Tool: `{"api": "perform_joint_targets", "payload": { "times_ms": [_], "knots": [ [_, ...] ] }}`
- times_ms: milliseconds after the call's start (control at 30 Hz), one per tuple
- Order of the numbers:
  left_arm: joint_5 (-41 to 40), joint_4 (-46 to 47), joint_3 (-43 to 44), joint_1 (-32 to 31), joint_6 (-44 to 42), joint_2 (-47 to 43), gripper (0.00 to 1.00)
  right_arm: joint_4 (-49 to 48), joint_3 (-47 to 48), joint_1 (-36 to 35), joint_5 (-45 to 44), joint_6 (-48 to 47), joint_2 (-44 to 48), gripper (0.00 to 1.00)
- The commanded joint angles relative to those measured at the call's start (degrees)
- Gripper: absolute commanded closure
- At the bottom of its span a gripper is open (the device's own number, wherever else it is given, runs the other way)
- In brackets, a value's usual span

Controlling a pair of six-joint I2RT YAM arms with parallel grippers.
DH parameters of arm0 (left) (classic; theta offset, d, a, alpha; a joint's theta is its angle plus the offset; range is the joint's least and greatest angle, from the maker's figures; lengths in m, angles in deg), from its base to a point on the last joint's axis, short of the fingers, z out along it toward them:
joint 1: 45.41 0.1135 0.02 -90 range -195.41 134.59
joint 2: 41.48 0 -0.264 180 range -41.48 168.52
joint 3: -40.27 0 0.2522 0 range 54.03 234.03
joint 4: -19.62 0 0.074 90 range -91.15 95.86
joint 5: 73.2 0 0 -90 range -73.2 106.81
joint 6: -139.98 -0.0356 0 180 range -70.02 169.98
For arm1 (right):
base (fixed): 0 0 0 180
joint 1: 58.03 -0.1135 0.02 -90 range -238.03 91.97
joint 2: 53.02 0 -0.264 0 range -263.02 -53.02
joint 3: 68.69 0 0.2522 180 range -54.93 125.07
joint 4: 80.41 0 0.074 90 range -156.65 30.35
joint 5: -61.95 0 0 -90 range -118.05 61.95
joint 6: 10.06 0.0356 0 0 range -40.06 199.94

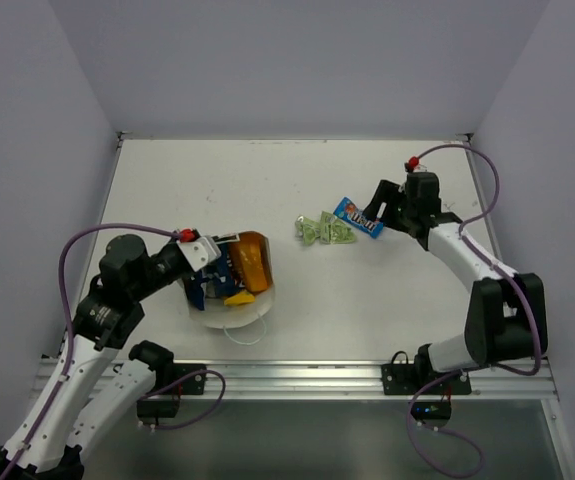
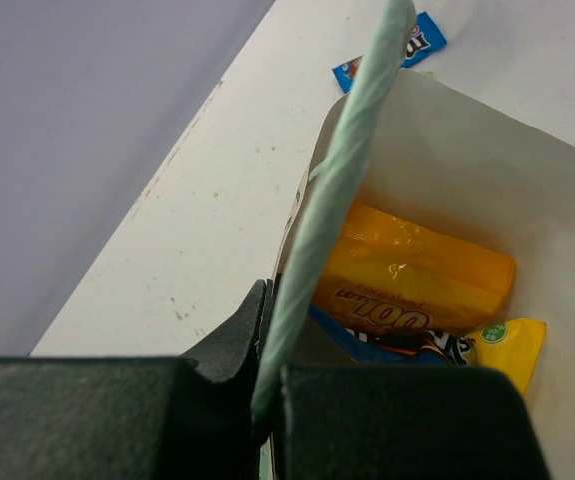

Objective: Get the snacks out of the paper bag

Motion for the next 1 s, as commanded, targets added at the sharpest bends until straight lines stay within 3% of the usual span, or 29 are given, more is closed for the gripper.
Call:
{"api": "perform_joint_targets", "payload": {
  "times_ms": [0, 100, 300, 567, 733, 967],
  "knots": [
    [3.2, -1.9, -0.2, -0.4, 4.0, -0.9, 1.00, 1.3, 0.6, -7.7, -4.7, -8.3, 10.6, 0.23],
    [3.7, -3.1, 0.8, -0.4, 5.8, -1.0, 1.00, -0.1, -0.2, -14.5, -4.1, -13.7, 16.0, 0.23],
    [2.1, -7.2, 3.8, -0.3, 7.0, -0.2, 1.00, -0.9, 1.7, -26.9, 10.2, -25.1, 20.3, 0.24],
    [-0.3, -4.7, 4.6, -0.3, 10.9, 1.4, 1.00, 2.2, 7.2, -43.5, 10.3, -31.1, 17.4, 0.27],
    [-3.1, -3.2, 3.8, -0.4, 11.6, 0.3, 1.00, 3.9, 9.9, -47.4, 8.4, -33.5, 17.7, 0.30],
    [-2.4, -2.2, 3.0, -0.3, 11.0, 2.9, 1.00, 14.7, 21.3, -52.8, 10.2, -42.0, 13.8, 0.31]
  ]
}}
